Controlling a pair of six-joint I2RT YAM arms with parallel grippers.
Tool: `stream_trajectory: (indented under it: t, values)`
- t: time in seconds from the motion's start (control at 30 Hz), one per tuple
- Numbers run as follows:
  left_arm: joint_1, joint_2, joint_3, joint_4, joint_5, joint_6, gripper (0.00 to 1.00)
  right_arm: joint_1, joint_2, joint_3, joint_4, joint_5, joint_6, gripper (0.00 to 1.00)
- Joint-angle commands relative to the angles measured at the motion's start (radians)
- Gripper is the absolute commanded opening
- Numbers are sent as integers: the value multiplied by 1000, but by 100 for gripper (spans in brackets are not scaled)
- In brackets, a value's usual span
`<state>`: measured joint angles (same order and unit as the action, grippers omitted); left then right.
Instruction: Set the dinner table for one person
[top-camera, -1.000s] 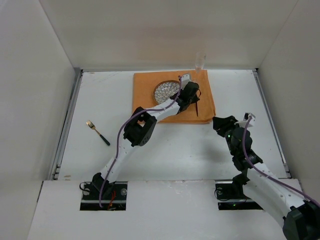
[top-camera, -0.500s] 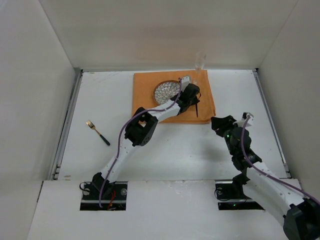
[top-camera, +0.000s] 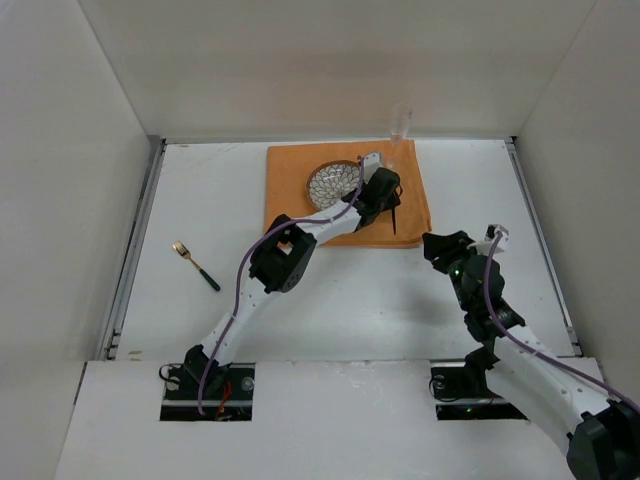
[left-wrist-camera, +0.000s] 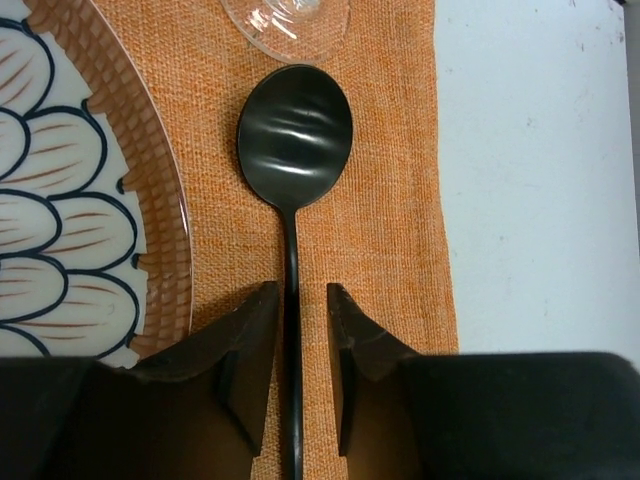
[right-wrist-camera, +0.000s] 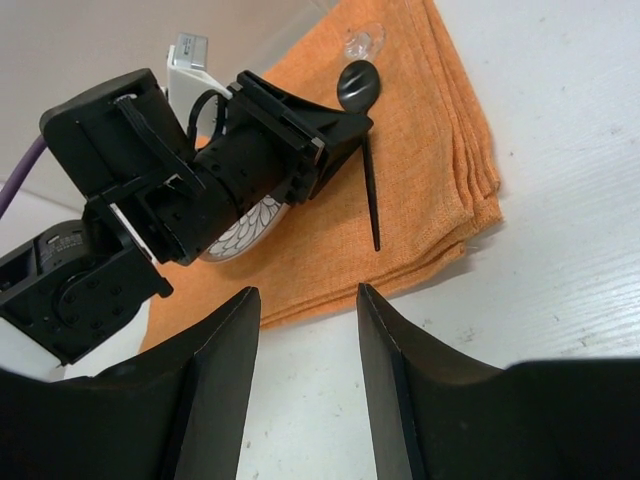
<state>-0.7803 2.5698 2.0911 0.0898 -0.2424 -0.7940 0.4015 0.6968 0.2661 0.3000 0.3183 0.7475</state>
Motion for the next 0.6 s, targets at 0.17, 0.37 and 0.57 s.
stream_trajectory:
  t: [0.17, 0.37, 0.57]
  values:
    - [-46, -316, -143, 80, 25, 96, 34, 13, -11, 10, 44, 21, -14, 50]
    - [-11, -621, -513, 183, -40, 128, 36, 23, -11, 4, 50, 39, -14, 44]
    - [98, -988, -992, 130, -168, 125, 39, 55, 58, 31, 54, 10, -19, 19]
